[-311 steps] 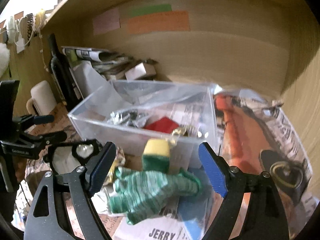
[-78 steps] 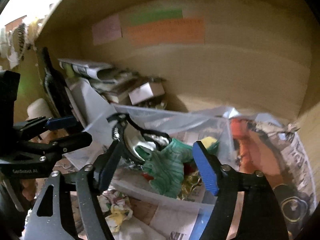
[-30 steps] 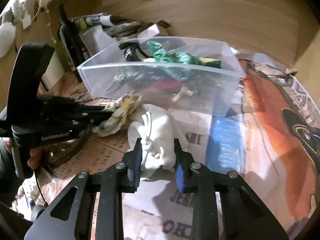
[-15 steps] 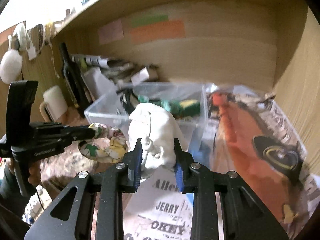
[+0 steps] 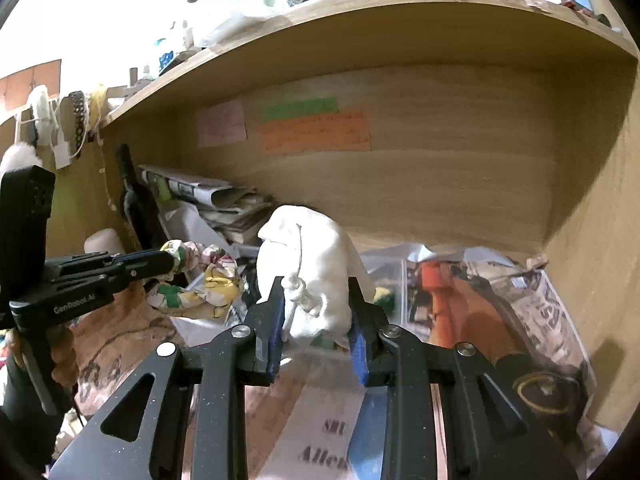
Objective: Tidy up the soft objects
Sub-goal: 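Place the floral cloth and white cloth into the box and open both grippers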
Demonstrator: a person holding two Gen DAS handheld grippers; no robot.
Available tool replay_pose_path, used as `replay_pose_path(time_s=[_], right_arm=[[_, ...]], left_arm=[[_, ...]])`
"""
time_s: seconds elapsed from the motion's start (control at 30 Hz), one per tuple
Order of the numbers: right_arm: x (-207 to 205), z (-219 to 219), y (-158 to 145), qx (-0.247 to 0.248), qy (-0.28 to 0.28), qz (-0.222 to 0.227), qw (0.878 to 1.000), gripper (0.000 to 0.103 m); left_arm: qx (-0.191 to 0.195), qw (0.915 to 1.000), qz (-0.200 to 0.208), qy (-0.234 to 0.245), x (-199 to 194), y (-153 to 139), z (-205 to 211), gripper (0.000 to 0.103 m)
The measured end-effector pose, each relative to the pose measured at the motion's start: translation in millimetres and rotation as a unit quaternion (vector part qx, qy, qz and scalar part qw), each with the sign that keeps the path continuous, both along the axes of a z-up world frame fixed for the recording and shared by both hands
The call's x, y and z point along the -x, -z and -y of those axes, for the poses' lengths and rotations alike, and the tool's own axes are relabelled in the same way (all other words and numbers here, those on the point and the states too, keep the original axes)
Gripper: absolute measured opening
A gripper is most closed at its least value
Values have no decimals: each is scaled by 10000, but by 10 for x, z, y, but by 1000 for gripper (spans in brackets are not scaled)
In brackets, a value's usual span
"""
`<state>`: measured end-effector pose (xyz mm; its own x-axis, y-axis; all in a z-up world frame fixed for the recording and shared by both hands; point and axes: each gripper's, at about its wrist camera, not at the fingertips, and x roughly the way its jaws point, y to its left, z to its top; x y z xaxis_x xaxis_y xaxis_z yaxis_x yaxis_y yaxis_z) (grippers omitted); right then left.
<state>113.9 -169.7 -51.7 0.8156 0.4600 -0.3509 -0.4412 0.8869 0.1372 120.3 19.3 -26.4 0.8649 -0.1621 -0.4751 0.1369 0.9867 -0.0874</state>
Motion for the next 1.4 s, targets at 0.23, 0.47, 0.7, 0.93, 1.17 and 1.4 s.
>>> replay_pose_path(time_s=[0.23, 0.47, 0.7, 0.93, 1.17, 1.4], right_arm=[[-343, -120, 127, 199, 41, -262, 9995, 25], [-579, -173, 383, 390, 92, -735, 9965, 25], [-727, -254, 584, 663, 48, -1136, 9913, 28], [-684, -266, 548, 816, 73, -1023, 9914, 46], [-516, -190, 291, 557, -19, -714, 9959, 52], [-153, -157, -104, 354, -109, -57, 9993, 57]], left_arm=[[23, 9991, -419, -85, -370, 228, -49, 7], [-10, 9959, -898, -78, -627, 543, -71, 7], [44, 9924, -1228, -34, -705, 709, -63, 9], [155, 9934, -1130, -88, -583, 653, -95, 35], [138, 9979, -598, -226, -322, 357, -129, 40], [46, 9992, 157, -370, 37, -54, -90, 53]])
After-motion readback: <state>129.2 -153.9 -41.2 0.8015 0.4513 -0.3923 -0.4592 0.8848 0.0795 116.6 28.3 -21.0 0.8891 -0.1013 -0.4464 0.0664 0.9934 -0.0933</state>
